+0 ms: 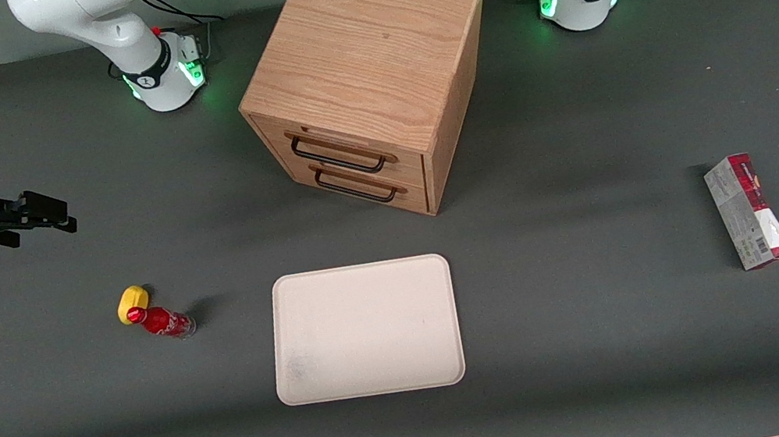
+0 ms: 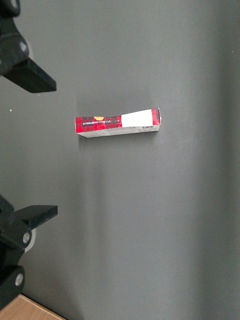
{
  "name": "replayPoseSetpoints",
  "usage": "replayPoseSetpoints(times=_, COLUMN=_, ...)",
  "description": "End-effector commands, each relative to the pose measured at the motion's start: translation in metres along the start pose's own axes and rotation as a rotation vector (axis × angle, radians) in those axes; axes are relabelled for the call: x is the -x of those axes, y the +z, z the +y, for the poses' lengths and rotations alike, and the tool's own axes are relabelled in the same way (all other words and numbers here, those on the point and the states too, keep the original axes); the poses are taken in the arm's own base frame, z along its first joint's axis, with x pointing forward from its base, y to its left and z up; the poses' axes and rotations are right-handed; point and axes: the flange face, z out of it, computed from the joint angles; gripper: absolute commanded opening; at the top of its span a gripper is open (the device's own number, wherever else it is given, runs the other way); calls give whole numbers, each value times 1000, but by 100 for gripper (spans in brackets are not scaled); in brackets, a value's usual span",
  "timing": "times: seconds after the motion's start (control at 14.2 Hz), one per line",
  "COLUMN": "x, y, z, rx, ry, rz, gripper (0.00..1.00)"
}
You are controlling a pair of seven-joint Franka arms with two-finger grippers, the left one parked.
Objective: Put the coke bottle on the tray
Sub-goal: 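Move the right gripper down over the red Coca-Cola bottle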
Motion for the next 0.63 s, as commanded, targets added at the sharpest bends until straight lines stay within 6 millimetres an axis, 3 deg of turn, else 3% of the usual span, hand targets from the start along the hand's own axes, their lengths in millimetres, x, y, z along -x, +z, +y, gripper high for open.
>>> replayPoseSetpoints(times=0.0, x=-2, y=-15, z=7, rx=16, ry=-4, rz=-39, gripper=100)
replayPoseSetpoints(times=0.56, x=-3, y=-13, z=2, rx=21, ry=-5, rz=-48, gripper=100)
